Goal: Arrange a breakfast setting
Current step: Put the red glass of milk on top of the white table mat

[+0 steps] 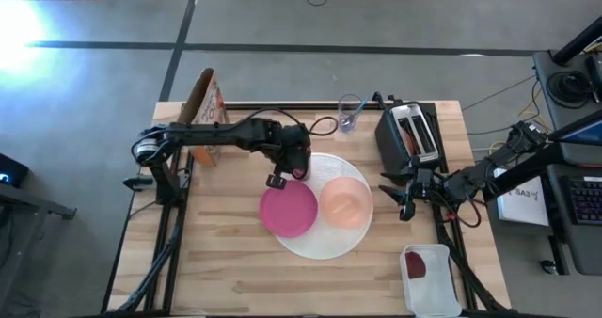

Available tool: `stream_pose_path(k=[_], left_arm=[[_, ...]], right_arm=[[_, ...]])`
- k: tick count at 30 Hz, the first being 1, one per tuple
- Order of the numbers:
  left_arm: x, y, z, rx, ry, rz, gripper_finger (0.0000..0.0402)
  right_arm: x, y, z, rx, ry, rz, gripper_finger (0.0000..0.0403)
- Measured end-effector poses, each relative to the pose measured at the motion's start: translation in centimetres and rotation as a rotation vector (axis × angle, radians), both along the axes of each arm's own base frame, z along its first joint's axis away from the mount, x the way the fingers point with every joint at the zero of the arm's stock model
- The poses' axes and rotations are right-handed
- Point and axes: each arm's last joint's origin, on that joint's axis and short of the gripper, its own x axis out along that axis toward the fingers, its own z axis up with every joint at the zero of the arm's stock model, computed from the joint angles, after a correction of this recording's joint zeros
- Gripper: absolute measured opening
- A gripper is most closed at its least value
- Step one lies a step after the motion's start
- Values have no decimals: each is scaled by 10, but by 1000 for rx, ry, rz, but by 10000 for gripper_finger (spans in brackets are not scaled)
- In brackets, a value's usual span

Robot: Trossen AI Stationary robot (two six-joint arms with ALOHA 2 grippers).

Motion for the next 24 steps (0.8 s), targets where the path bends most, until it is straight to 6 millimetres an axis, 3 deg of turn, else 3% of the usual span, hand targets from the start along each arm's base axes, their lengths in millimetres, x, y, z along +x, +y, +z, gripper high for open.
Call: stream_pose_path(k=[8, 17, 24], left_arm=[[2, 0, 1, 1, -20, 5, 9], [4, 0, 4, 7, -52, -15, 68], [0, 0, 11, 10, -73, -14, 77]], right_arm=[[0, 0, 0, 0, 0, 0, 178], [0, 0, 0, 0, 0, 0, 178], [0, 0, 0, 0, 0, 0, 178]])
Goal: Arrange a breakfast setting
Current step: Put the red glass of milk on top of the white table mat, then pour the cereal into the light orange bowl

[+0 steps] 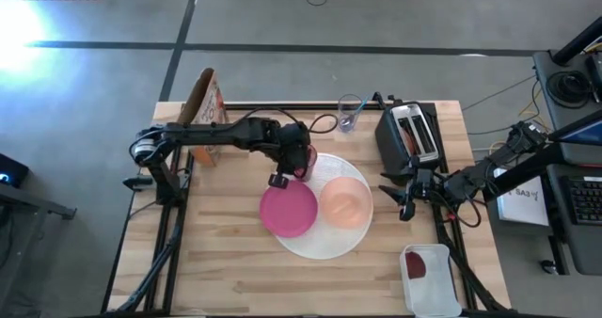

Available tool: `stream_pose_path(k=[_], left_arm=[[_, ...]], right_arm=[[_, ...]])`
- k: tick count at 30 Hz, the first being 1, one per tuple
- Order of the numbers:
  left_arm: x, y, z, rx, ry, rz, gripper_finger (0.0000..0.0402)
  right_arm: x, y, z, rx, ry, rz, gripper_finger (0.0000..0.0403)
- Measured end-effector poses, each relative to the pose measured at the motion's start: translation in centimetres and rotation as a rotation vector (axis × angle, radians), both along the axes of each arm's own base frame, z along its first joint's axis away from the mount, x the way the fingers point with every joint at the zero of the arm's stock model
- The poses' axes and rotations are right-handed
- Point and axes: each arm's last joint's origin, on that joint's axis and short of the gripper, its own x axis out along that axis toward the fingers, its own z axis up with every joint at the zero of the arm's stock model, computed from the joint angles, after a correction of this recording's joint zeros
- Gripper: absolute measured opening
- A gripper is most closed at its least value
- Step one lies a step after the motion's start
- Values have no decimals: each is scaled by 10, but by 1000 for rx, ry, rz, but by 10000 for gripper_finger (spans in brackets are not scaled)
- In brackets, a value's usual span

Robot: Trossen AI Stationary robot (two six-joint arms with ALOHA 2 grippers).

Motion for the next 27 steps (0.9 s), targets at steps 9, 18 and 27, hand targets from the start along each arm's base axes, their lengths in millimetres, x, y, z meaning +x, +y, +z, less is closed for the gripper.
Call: stream_pose_path(k=[9, 18, 27], left_arm=[[-16, -11, 29, -7, -85, 10, 78], [-44, -24, 55, -150, -100, 275, 78], [-79, -59, 54, -77, -45, 651, 109]], right_arm=[[0, 0, 0, 0, 0, 0, 178], [0, 0, 0, 0, 0, 0, 178], [0, 0, 0, 0, 0, 0, 178]])
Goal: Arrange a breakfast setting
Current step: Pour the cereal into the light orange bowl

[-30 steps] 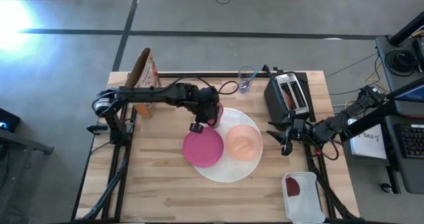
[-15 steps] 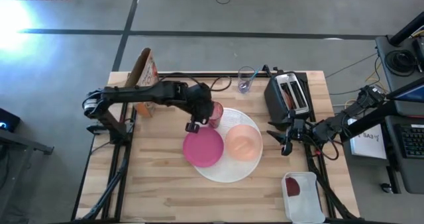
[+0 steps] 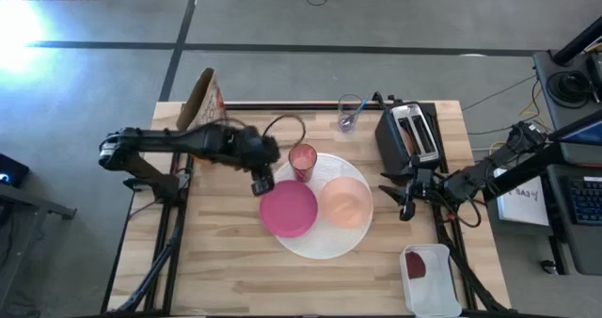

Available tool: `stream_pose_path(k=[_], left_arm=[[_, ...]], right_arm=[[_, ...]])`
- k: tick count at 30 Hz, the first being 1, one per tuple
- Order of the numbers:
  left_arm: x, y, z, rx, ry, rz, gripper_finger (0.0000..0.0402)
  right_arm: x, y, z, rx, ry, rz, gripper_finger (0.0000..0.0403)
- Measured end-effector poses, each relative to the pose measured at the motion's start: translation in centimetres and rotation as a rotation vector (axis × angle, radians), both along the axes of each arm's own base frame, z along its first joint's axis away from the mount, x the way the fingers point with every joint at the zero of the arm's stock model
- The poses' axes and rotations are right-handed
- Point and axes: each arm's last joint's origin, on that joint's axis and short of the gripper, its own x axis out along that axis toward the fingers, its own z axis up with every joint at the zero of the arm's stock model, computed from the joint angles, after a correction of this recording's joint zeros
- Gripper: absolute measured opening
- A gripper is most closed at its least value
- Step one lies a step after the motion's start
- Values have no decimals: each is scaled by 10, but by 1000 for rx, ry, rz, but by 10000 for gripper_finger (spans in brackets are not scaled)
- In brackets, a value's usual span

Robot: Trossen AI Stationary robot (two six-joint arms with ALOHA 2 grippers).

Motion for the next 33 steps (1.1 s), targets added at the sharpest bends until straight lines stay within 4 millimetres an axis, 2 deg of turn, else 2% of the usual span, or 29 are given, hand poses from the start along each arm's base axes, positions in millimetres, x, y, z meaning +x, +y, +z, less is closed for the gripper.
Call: stream_pose_path(k=[8, 12, 25, 33], left_arm=[[-35, -46, -18, 120, 32, 300, 193], [-48, -59, -28, 161, -4, 447, 218], [-68, -56, -61, 214, -112, 854, 230], [-79, -53, -72, 194, -125, 987, 230]], right_arm=[[0, 0, 0, 0, 0, 0, 178], [0, 0, 0, 0, 0, -1, 178], [0, 0, 0, 0, 1, 0, 178], [0, 0, 0, 0, 0, 0, 178]])
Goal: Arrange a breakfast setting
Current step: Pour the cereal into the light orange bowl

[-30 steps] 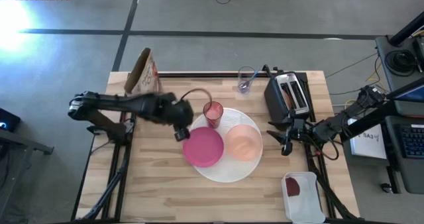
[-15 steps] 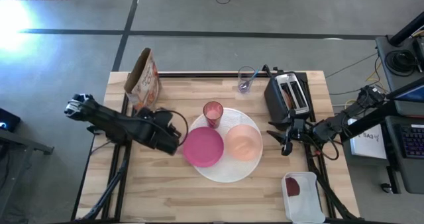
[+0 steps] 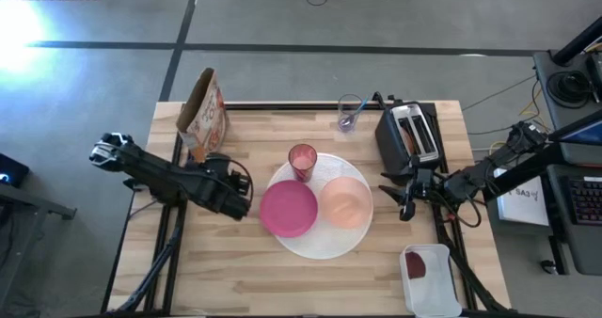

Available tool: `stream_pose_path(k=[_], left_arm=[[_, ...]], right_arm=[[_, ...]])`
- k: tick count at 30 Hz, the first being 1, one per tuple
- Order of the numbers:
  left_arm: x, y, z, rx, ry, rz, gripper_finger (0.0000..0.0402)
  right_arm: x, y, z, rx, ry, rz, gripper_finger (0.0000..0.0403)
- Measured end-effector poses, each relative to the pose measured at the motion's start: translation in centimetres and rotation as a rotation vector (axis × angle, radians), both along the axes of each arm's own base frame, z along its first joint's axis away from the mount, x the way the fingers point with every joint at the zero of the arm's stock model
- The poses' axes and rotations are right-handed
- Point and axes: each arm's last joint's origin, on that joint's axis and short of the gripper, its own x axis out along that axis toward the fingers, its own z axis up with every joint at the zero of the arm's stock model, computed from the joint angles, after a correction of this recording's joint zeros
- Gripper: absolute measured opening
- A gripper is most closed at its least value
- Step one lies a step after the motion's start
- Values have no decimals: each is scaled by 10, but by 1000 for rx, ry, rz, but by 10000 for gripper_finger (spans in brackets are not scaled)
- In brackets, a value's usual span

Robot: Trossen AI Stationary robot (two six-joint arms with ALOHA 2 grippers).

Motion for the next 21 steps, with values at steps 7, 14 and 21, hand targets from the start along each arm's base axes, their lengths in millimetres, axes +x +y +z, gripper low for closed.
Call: stream_pose_path(k=[7, 14, 21], left_arm=[[-18, 6, -12, -10, -63, 137, 230], [-42, 14, -15, -52, -93, 191, 230], [-64, 28, -18, -62, -123, 229, 230]], right_arm=[[0, 0, 0, 0, 0, 0, 178], [0, 0, 0, 0, 0, 0, 178], [0, 0, 0, 0, 0, 0, 178]])
